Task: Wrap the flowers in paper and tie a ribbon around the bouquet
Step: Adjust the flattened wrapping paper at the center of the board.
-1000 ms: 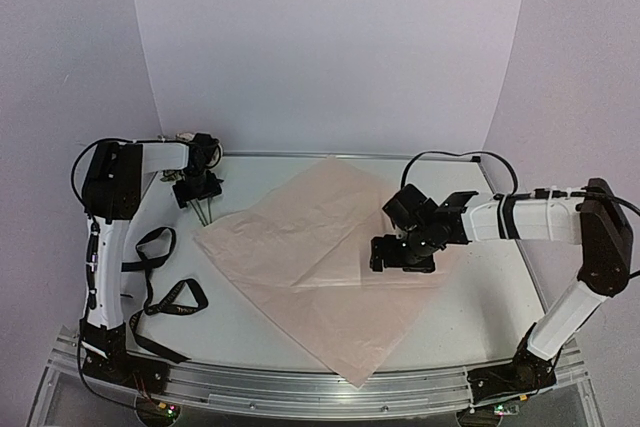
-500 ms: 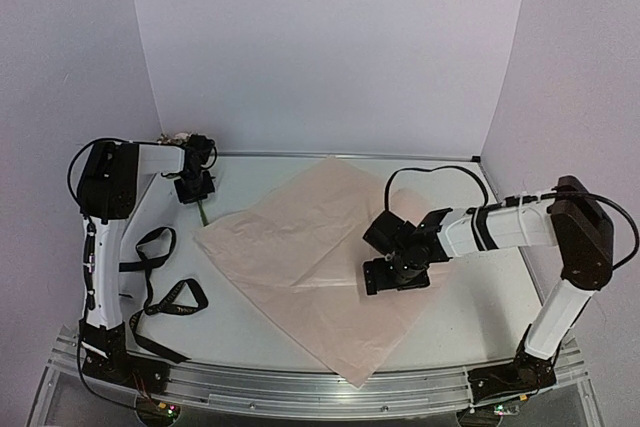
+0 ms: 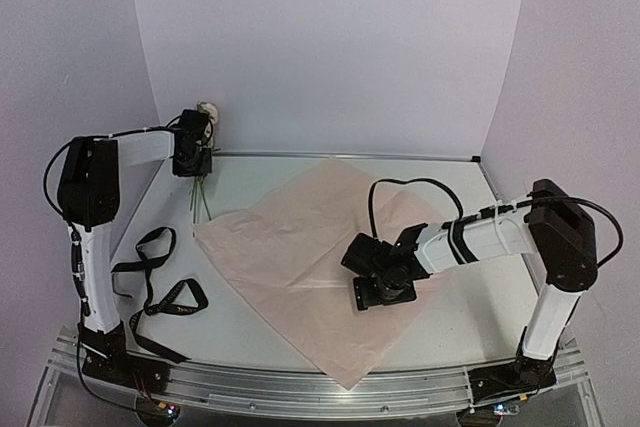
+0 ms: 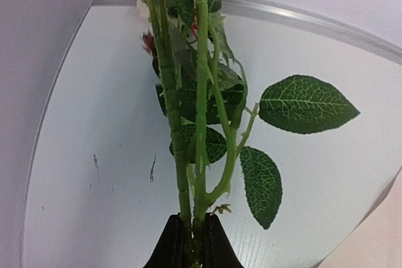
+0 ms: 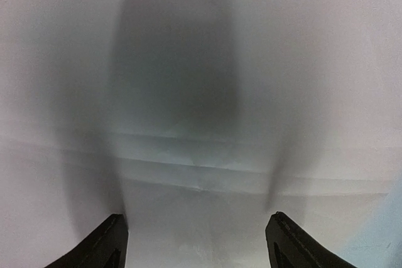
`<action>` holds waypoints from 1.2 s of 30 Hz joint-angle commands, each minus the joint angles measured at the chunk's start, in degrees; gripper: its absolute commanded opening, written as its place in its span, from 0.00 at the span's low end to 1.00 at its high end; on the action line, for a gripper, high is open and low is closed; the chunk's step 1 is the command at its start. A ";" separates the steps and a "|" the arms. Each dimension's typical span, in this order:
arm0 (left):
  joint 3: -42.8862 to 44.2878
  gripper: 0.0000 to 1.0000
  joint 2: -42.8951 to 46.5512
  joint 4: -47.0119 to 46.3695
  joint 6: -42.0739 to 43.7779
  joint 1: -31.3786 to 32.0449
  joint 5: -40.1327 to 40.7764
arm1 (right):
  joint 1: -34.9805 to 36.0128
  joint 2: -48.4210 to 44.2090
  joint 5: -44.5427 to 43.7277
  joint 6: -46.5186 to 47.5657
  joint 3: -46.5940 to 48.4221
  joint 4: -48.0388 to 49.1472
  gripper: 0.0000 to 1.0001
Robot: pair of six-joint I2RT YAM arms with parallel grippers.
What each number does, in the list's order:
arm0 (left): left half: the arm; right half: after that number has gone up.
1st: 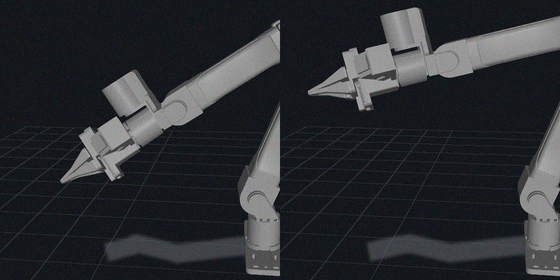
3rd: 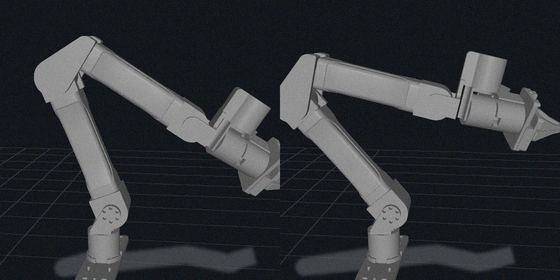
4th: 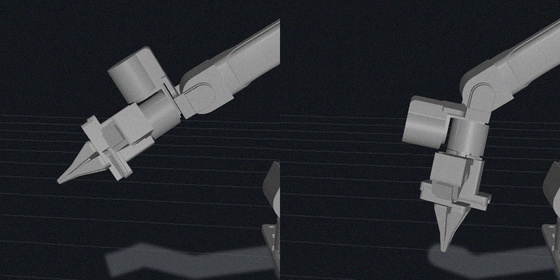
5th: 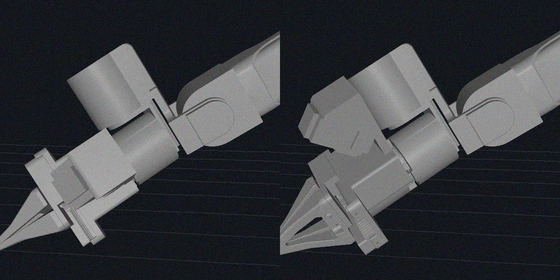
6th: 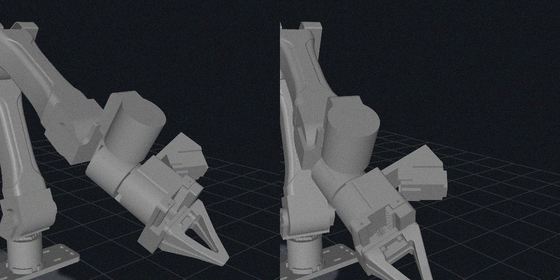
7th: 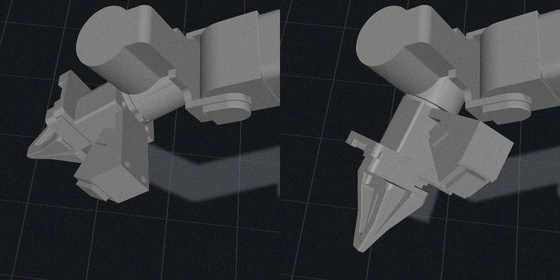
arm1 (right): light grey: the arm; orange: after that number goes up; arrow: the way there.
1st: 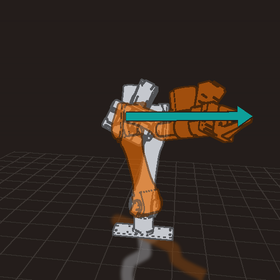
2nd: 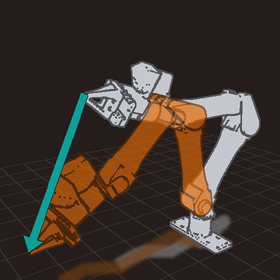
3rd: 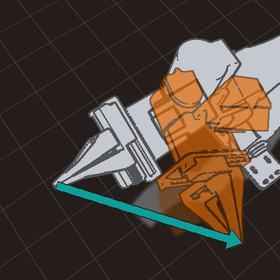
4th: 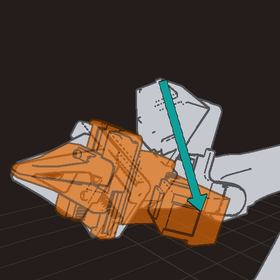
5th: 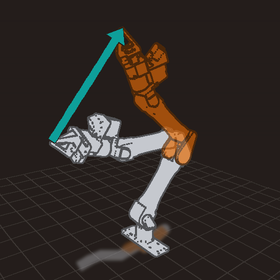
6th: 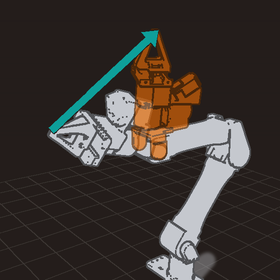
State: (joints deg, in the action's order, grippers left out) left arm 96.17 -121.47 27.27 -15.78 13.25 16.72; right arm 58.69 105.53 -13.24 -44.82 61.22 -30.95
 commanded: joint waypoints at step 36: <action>24.35 0.00 -6.55 2.83 -31.03 31.22 -9.51 | -7.25 -28.10 -2.16 -6.22 -7.75 -8.64 0.84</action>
State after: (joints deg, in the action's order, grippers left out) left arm 115.74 -122.54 31.86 -37.29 39.16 4.37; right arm 56.74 81.33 -13.19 -51.70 55.20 -37.06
